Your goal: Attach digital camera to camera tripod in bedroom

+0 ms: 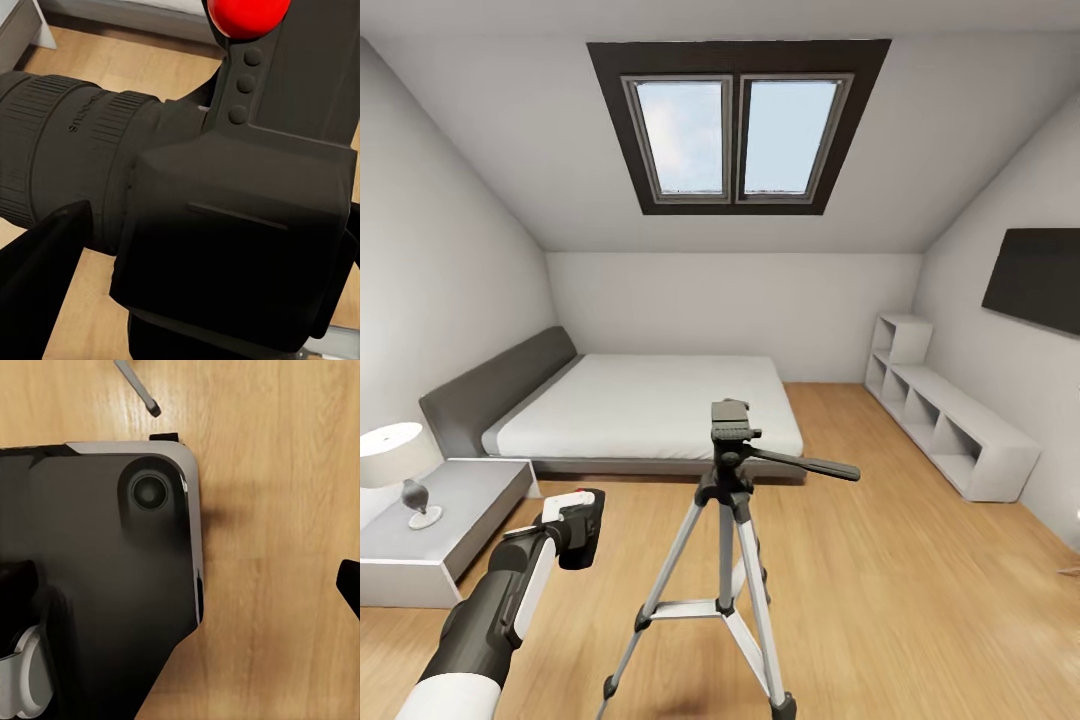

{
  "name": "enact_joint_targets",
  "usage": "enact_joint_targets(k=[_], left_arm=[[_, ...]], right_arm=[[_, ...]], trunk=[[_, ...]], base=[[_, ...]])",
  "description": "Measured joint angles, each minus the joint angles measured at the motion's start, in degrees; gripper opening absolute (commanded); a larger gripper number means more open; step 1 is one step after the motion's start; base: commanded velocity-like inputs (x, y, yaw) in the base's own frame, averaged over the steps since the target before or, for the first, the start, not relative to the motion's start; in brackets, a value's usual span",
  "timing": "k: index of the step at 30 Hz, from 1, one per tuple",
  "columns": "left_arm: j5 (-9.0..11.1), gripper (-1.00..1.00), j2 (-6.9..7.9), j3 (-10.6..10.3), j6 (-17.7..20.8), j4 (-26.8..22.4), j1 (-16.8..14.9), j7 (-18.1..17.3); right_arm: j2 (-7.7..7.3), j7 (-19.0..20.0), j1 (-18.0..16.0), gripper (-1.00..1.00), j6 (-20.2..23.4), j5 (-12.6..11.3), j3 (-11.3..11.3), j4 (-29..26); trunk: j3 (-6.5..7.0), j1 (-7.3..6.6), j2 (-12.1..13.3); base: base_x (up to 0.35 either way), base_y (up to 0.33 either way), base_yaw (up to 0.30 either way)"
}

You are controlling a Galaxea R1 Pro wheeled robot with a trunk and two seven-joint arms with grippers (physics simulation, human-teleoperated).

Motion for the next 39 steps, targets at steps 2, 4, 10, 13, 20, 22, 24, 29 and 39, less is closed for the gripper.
enact_joint_targets(k=[2, 4, 10, 13, 20, 22, 24, 29, 39], left_arm=[[0.0, -1.00, 0.01, 0.0, 0.0, 0.0, 0.0, 0.0], [0.0, -1.00, 0.02, 0.0, 0.0, 0.0, 0.0, 0.0], [-0.1, -1.00, 0.03, 0.0, 0.0, 0.1, 0.0, 0.0], [-0.1, -1.00, 0.02, 0.0, 0.0, 0.1, 0.0, 0.0], [0.0, -1.00, -0.04, 0.0, 0.0, 0.1, 0.0, 0.0], [0.0, -1.00, -0.04, 0.0, 0.0, 0.1, 0.0, 0.0], [0.0, -1.00, -0.05, 0.0, 0.0, 0.1, 0.0, 0.0], [0.0, -1.00, 0.02, 0.0, 0.0, 0.1, 0.0, 0.0], [0.1, -1.00, -0.01, 0.0, -0.1, 0.1, 0.0, -0.1]], right_arm=[[0.00, 0.0, 0.0, 1.00, 0.0, 0.0, 0.0, 0.0], [-0.03, 0.0, 0.0, 1.00, 0.0, 0.0, 0.0, 0.0], [-0.08, 0.0, 0.0, 1.00, 0.0, 0.0, 0.0, 0.0], [-0.08, 0.0, 0.0, 1.00, 0.0, 0.1, 0.0, 0.0], [-0.07, 0.0, 0.0, 1.00, 0.1, 0.2, 0.1, 0.0], [-0.07, 0.0, 0.0, 1.00, 0.1, 0.2, 0.1, 0.0], [-0.08, 0.0, 0.0, 1.00, 0.1, 0.2, 0.1, 0.0], [-0.05, 0.0, 0.0, 1.00, 0.1, 0.2, 0.1, 0.0], [-0.09, 0.0, 0.0, 1.00, 0.1, 0.2, 0.0, 0.0]], trunk=[[0.00, 0.00, 0.0], [0.00, 0.00, 0.0], [0.00, 0.00, 0.0], [0.00, 0.00, 0.0], [0.00, 0.00, 0.0], [0.00, 0.00, 0.0], [0.00, 0.00, 0.0], [0.00, 0.00, 0.0], [0.00, 0.00, 0.0]], base=[[0.000, -0.006, 0.000], [0.000, -0.004, 0.000], [0.000, -0.001, 0.000], [0.000, 0.000, 0.000], [0.000, 0.000, 0.000], [0.000, 0.000, 0.000], [0.000, 0.000, 0.000], [0.000, 0.000, 0.000], [0.000, 0.000, 0.000]])
